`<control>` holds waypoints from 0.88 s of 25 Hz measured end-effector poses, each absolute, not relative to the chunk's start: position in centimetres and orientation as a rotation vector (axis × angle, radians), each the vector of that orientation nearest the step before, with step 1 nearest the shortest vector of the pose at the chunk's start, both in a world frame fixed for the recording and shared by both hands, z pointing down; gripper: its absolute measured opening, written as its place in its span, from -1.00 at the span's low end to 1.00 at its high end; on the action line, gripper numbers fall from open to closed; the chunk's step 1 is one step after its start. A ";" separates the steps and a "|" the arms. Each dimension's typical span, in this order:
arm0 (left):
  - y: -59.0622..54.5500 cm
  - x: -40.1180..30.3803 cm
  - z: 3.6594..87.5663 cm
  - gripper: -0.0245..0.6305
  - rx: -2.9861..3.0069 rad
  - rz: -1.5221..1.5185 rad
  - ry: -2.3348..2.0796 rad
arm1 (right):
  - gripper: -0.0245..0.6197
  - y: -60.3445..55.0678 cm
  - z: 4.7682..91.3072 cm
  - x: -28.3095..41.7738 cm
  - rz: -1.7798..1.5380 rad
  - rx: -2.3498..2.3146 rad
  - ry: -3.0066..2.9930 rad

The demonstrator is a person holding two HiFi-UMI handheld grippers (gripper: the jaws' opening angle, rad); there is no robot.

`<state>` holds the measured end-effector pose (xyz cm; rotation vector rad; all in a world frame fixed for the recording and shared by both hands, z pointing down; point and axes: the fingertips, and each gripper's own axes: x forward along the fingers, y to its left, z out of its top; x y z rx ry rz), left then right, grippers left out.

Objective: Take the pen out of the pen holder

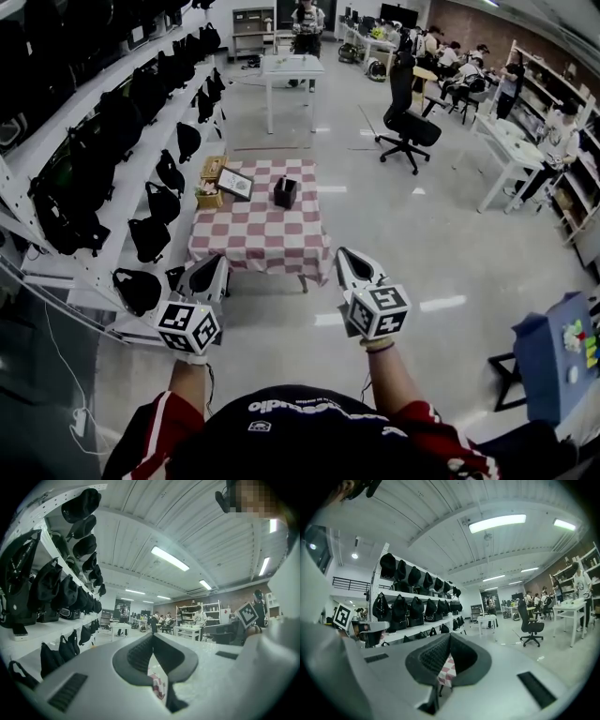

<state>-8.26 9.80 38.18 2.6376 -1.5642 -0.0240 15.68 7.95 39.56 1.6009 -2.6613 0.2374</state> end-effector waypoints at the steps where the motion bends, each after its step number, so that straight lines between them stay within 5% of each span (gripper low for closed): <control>1: 9.8 -7.9 38.1 -0.91 2.638 -0.023 -1.565 | -0.94 7.9 39.5 15.9 0.238 1.590 -2.670; 22: 8.4 -2.4 38.5 -0.91 2.682 0.069 -1.533 | -0.94 5.7 41.6 19.5 0.325 1.551 -2.698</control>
